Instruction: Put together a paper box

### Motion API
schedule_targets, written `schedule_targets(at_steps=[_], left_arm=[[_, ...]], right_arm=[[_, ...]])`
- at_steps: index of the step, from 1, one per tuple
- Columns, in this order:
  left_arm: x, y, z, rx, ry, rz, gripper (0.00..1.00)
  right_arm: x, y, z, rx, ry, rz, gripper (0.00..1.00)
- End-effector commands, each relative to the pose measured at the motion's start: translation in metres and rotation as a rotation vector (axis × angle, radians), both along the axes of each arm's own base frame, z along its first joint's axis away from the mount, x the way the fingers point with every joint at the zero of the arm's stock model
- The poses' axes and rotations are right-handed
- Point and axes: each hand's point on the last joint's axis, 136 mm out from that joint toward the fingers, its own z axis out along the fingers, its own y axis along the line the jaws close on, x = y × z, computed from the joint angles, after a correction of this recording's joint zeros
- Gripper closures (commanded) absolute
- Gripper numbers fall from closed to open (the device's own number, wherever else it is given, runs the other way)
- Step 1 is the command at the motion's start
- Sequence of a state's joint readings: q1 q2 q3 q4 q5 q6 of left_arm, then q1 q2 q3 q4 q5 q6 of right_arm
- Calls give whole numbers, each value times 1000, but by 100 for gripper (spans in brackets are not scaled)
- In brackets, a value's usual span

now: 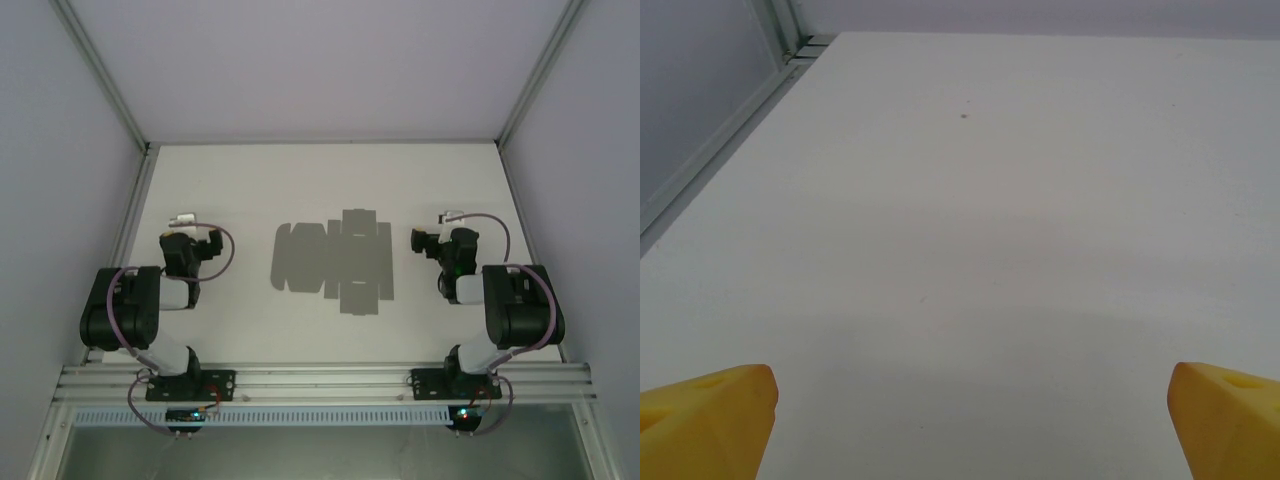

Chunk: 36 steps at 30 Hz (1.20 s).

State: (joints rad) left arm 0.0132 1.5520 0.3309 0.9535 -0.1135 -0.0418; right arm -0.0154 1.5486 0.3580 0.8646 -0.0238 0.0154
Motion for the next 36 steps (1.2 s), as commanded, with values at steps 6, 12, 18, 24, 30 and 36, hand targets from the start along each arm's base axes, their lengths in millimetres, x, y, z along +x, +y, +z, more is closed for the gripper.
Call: schedule_targets(at_steps=[6,12,18,24,30,36], left_arm=[[9,-8,13,1,-29,-65,1],[13,-4,20,-20,-22,-55,0],[10,4,62,-66,0,11,1],[6,-28,90,-314,82,-10,1],[1,-98,69,-505,276,-177,1],[-5,-163,30,-577,504,-350,0]], right_arm=[[6,0,7,18,-20,3,1],[3,-7,16,44,-40,-21,1],[4,-15,58,10,-25,-76,1],[7,20,81,67,194,-39,2],[-22,89,48,186,588,1,26],[-25,141,-19,205,838,93,65]])
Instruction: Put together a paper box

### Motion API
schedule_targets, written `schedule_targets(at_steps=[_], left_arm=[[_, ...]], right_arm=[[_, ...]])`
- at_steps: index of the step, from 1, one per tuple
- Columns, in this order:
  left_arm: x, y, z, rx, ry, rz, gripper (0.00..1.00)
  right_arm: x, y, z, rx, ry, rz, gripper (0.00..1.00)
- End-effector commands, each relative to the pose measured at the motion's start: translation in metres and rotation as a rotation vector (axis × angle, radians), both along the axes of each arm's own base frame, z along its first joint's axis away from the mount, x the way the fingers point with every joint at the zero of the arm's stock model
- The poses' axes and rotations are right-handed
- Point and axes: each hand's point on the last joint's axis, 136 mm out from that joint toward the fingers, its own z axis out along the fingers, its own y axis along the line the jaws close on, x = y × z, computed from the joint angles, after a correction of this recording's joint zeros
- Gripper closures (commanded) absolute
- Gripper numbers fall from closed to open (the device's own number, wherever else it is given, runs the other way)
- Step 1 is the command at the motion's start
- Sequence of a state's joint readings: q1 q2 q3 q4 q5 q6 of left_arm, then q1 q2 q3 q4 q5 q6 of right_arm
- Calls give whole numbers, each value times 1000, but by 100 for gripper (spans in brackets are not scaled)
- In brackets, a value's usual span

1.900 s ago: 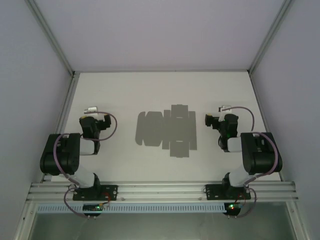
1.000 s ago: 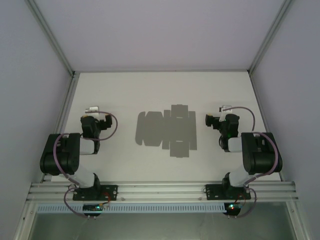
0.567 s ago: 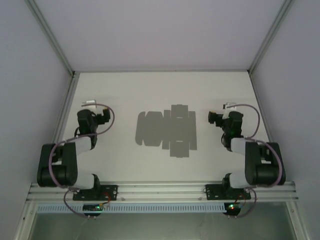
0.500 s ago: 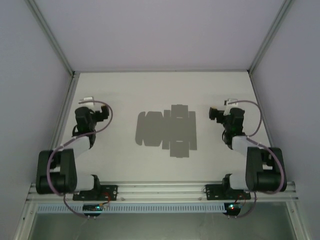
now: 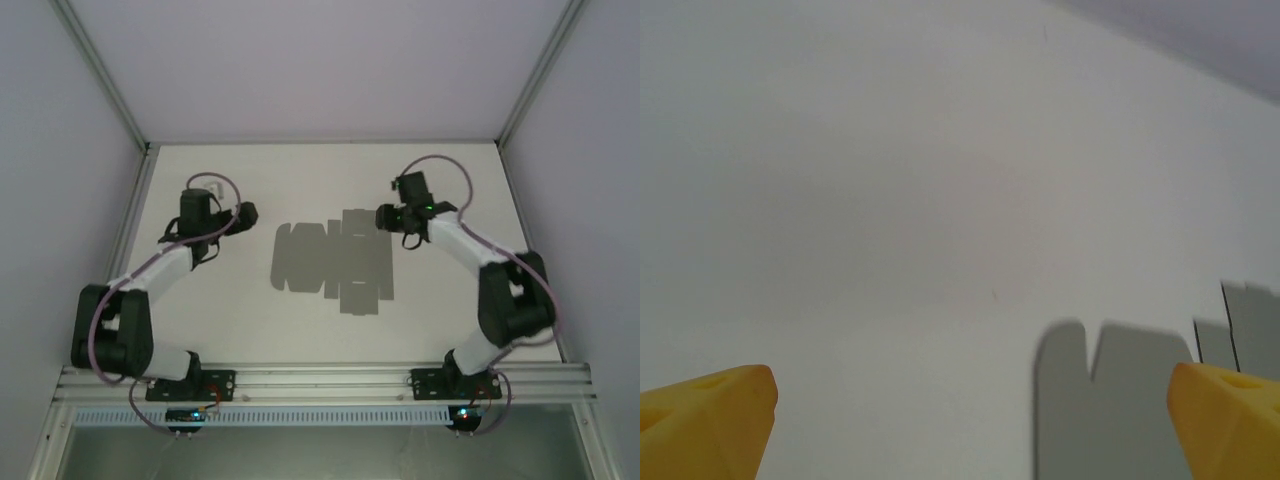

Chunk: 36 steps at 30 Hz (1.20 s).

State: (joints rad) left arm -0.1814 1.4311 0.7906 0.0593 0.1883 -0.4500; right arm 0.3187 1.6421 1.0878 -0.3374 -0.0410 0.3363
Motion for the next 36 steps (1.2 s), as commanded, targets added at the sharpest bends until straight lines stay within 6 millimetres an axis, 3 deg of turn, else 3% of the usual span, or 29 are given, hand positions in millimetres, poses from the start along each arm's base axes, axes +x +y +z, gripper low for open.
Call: schedule_targets(at_steps=[1,4,11,17,23,27,31,36], left_arm=[[-15,-42,-17,-123,147,-153,1],[-14,-53,-34,-131,224,-183,0],[-20,-90,-46,-178,314,-309,0],[-31,-91,-74,-178,461,-296,0],[-39,-95,-86,-162,549,-303,2],[-43,-123,-71,-292,527,-401,3],[-39,-137,-55,-382,499,-448,4],[-30,-151,-10,-524,380,-532,8]], right_arm=[[-30,6,-50,7,260,1,69],[-29,6,-72,8,316,-16,79],[-40,-5,-102,-27,406,-38,81],[-55,-9,-119,18,451,-89,82],[-58,-8,-126,26,452,-80,83],[-61,-5,-129,30,461,-69,86],[-61,-1,-129,31,452,-55,86],[-62,3,-130,50,451,-52,86]])
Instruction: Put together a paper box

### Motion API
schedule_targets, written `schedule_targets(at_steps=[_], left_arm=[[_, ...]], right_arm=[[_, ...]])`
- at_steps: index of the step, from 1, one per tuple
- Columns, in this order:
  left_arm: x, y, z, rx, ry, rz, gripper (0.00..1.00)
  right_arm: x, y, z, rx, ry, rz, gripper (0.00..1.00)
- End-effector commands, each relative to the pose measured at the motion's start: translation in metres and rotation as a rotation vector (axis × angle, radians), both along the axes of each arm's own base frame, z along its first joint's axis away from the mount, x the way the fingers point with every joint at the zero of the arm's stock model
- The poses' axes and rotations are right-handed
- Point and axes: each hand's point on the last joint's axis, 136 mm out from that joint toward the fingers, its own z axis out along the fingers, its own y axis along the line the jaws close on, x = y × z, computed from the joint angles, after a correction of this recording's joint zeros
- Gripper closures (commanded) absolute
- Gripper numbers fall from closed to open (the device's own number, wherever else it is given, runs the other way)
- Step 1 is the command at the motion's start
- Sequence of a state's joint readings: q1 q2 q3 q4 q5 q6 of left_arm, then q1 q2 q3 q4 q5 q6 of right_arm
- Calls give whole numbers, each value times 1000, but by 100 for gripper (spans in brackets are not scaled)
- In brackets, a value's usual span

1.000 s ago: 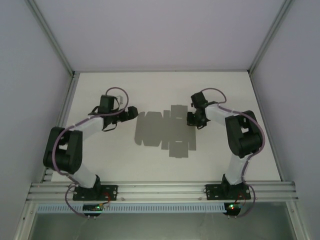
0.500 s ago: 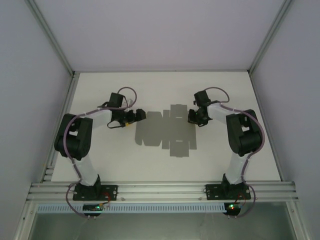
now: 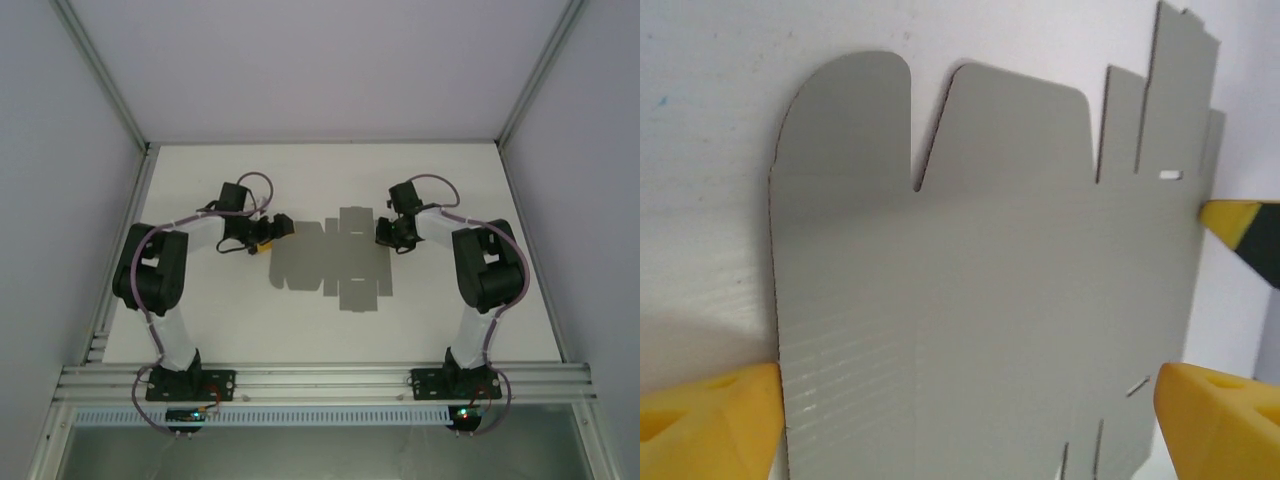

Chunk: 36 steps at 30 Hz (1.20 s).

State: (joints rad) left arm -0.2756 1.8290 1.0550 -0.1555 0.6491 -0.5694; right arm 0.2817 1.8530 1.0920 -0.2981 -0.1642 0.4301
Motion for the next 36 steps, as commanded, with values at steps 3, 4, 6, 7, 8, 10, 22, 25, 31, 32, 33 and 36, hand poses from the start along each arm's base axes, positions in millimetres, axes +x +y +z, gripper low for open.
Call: schedule_targets(at_steps=[3,4,6,7,8,10,22,25,31,32,33,36], left_arm=[[-3,-40,78,-310,-161,-132,14],[-2,-39,86,-339,-193,-128,17],[-2,-40,99,-377,-232,-132,21],[-2,-41,105,-386,-247,-143,23],[-3,-43,107,-390,-257,-155,26],[-5,-48,111,-388,-273,-177,30],[-9,-51,90,-3,-277,-222,56],[-11,-43,84,74,-260,-209,62],[-7,-40,86,81,-283,-162,84],[-6,-39,89,77,-293,-154,86],[-4,-39,93,72,-304,-153,87],[-3,-38,103,50,-334,-143,97]], right_arm=[[-59,-1,-57,-34,238,14,86],[-57,-6,-58,-58,234,3,86],[-57,-5,-58,-87,228,16,86],[-57,-3,-57,-94,224,23,86],[-57,-1,-57,-94,223,30,86],[-56,3,-55,-88,214,35,86],[-58,5,-58,-102,212,28,86],[-59,4,-56,-104,213,26,84],[-47,1,-39,-97,158,17,76],[-42,2,-32,-83,139,20,75],[-39,2,-27,-74,124,25,74],[-28,0,-4,-51,58,23,66]])
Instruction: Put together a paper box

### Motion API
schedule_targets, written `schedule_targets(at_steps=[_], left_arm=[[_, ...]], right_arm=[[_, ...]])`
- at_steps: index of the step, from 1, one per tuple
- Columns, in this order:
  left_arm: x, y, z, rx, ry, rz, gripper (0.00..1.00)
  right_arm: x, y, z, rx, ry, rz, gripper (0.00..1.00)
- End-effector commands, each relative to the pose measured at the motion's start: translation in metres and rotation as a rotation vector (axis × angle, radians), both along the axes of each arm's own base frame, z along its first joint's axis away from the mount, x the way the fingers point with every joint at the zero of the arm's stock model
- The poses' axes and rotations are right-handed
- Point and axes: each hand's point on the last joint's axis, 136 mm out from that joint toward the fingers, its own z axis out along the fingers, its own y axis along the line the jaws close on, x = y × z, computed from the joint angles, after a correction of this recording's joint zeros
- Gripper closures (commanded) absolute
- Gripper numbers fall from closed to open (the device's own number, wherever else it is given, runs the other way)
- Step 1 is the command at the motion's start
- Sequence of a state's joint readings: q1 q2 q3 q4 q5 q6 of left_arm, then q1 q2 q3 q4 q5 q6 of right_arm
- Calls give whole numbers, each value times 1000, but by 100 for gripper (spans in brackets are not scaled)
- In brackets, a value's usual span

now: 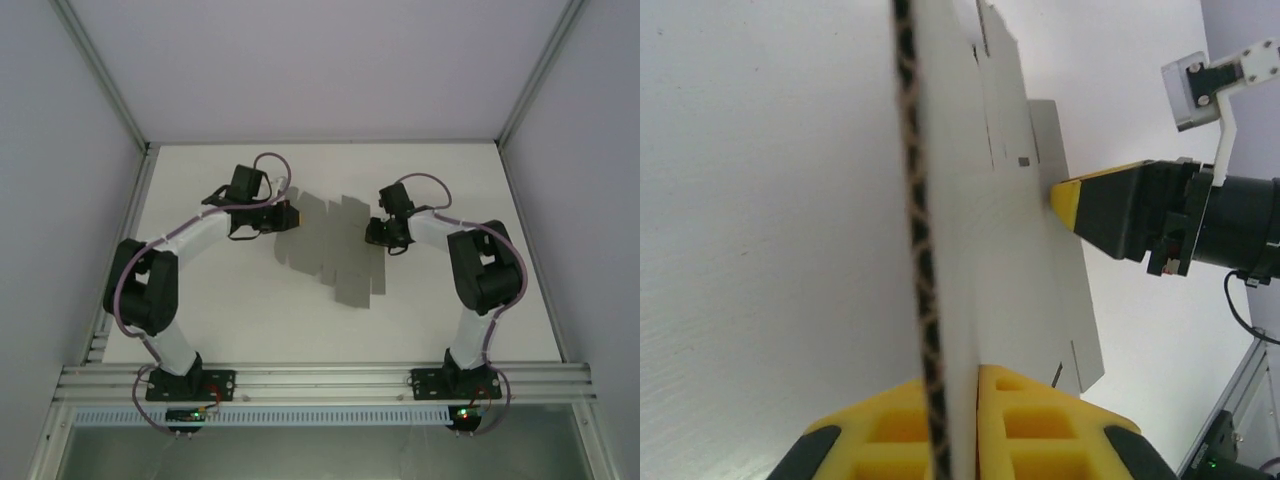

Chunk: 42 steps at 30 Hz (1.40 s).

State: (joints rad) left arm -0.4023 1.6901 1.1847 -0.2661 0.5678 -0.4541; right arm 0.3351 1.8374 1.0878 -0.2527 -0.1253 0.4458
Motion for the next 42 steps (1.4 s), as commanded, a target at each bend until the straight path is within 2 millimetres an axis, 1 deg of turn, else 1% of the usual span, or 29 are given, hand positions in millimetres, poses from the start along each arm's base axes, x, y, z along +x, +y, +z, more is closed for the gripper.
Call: schedule_targets(at_steps=[1,3,5,8,9,11,13,15,16,17,19,21,23,24,26,27,29,31,34,36,39,42], left_arm=[[3,7,26,-25,-96,11,100],[6,10,44,-103,-140,8,100],[9,16,69,-213,-199,-1,100],[13,33,111,-364,-299,-6,100],[13,38,125,-404,-336,-9,100],[10,46,150,-472,-397,-21,100],[5,49,171,-524,-447,-46,100],[-1,50,186,-556,-486,-65,100],[-5,50,193,-569,-505,-75,100],[-7,51,197,-576,-515,-79,100],[-9,51,199,-579,-518,-77,100],[-11,52,200,-586,-524,-73,100],[-12,53,204,-600,-531,-69,100],[-13,54,205,-604,-533,-65,100],[-13,55,206,-606,-541,-59,100],[-12,56,205,-605,-540,-52,100],[-12,55,206,-609,-537,-53,100],[-12,56,206,-608,-537,-47,100],[-10,58,205,-597,-543,-29,100],[-8,60,203,-588,-546,-13,100],[-7,62,199,-574,-548,2,100],[-7,64,197,-567,-552,16,100]], right_arm=[[-26,-18,-2,-22,84,4,62],[-18,-21,22,19,14,12,52],[-10,-21,54,94,-81,52,35],[-5,-21,105,260,-207,100,6],[-6,-20,122,335,-253,132,1],[-5,-21,156,462,-334,161,1],[-7,-17,183,573,-394,221,1],[-6,-11,200,639,-423,269,3],[-3,-8,211,670,-444,288,6],[0,-6,216,682,-453,296,9],[5,-3,227,699,-480,327,15],[7,2,234,748,-475,349,27],[6,8,239,798,-466,377,34],[5,11,239,811,-467,388,39],[2,19,237,831,-452,409,43],[0,24,235,837,-440,419,47],[-3,30,230,846,-422,435,53],[-6,32,228,845,-421,436,62],[-9,30,229,839,-429,435,72],[-11,28,228,825,-423,426,73],[-15,26,222,790,-410,416,71],[-19,24,222,774,-407,421,68]])
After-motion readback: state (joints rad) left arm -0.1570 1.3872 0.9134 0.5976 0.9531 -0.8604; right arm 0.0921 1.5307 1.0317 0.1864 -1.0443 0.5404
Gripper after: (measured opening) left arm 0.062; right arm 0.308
